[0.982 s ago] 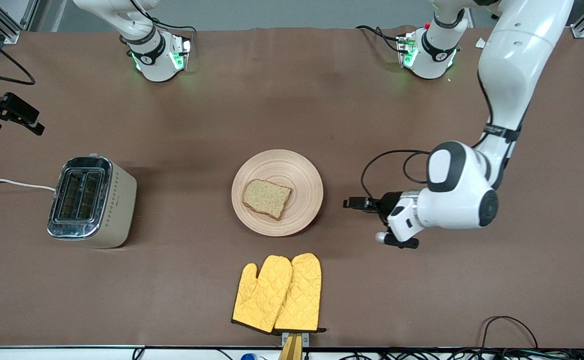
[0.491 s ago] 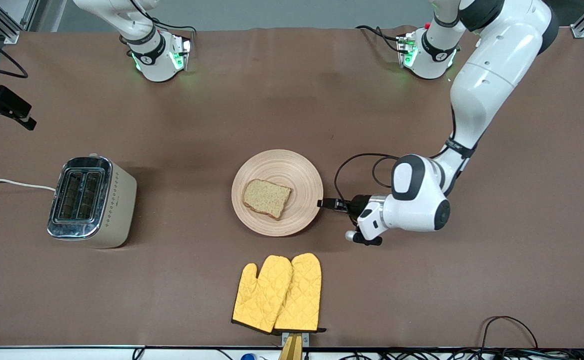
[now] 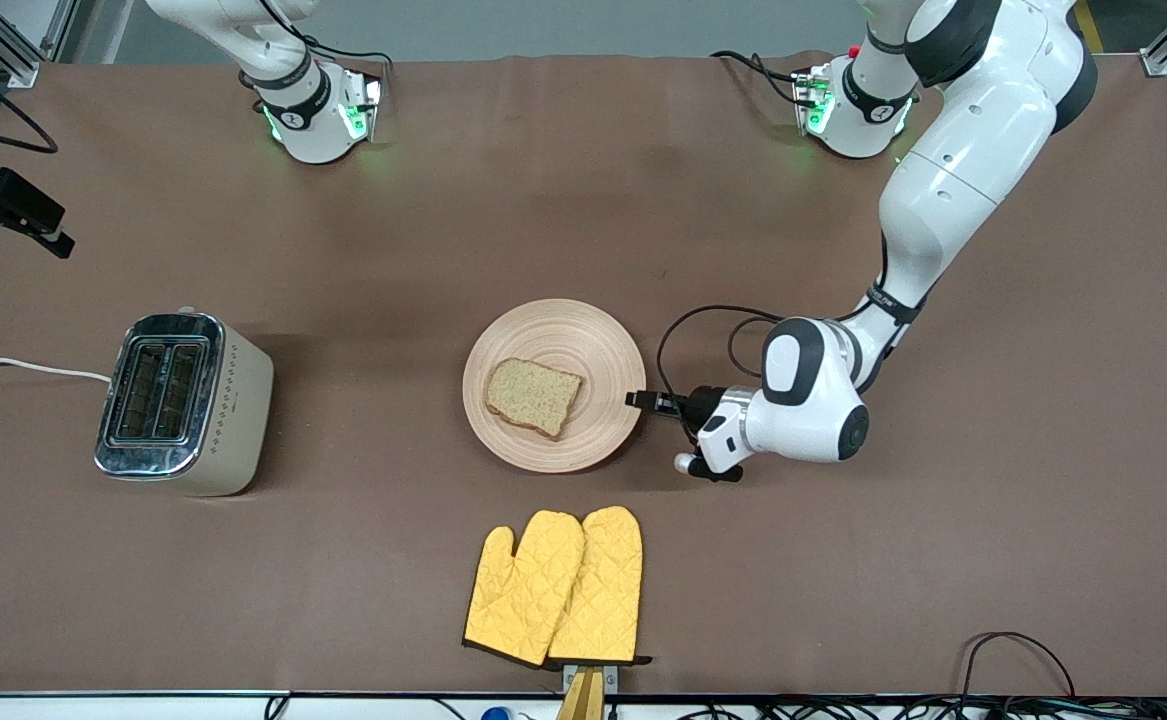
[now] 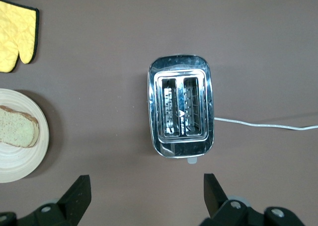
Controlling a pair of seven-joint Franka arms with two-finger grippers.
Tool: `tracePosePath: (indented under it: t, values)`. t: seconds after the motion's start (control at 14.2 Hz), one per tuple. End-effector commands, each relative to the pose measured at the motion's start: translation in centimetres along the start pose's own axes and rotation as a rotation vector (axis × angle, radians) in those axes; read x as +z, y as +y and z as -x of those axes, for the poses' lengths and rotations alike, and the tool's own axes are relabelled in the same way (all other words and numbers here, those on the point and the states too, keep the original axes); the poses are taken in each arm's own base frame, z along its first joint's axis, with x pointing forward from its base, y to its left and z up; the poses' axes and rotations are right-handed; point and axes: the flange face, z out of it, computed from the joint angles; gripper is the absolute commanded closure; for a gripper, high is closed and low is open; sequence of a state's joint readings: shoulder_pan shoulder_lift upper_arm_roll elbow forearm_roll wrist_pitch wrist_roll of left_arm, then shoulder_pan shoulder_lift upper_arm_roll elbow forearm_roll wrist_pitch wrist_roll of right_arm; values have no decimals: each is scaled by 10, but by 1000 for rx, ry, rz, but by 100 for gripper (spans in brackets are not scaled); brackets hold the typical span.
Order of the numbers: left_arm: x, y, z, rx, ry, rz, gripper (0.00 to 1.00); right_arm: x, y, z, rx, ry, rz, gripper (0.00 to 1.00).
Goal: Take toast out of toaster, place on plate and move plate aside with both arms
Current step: 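Reach the left gripper to the plate rim and grasp it, then slide the plate with the left gripper away from the toaster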
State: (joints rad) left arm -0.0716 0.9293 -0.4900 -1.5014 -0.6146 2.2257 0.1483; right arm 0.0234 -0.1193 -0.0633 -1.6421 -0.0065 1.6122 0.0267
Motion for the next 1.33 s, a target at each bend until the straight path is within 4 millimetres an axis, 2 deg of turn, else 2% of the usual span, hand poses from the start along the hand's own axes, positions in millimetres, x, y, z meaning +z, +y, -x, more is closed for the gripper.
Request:
tracePosePath:
  t: [0.0,0.14,0.28,0.35,0.56,0.77,0.91,1.05,1.26]
  values:
    - [17,-7,4,42,1,37,55,-3,3,2,-9,-9,14,0]
    - [21,-12,6,60,2,39,70,-3,4,2,-9,-9,15,0]
    - [22,-13,6,60,1,39,95,-2,4,2,-10,-11,15,0]
    - [17,-13,5,59,8,40,100,-3,4,2,-10,-11,15,0]
    - [-10,-12,-1,63,37,46,100,-3,3,2,-12,-11,15,0]
    - [-68,-11,-5,69,44,86,100,-4,3,3,-10,-9,15,0]
    - [-116,-24,-7,58,62,152,100,-3,3,3,-10,-11,15,0]
    - [-157,-44,-8,56,95,198,100,-3,3,3,-10,-11,15,0]
    - [-224,-92,-6,39,157,241,100,-3,3,3,-10,-11,15,0]
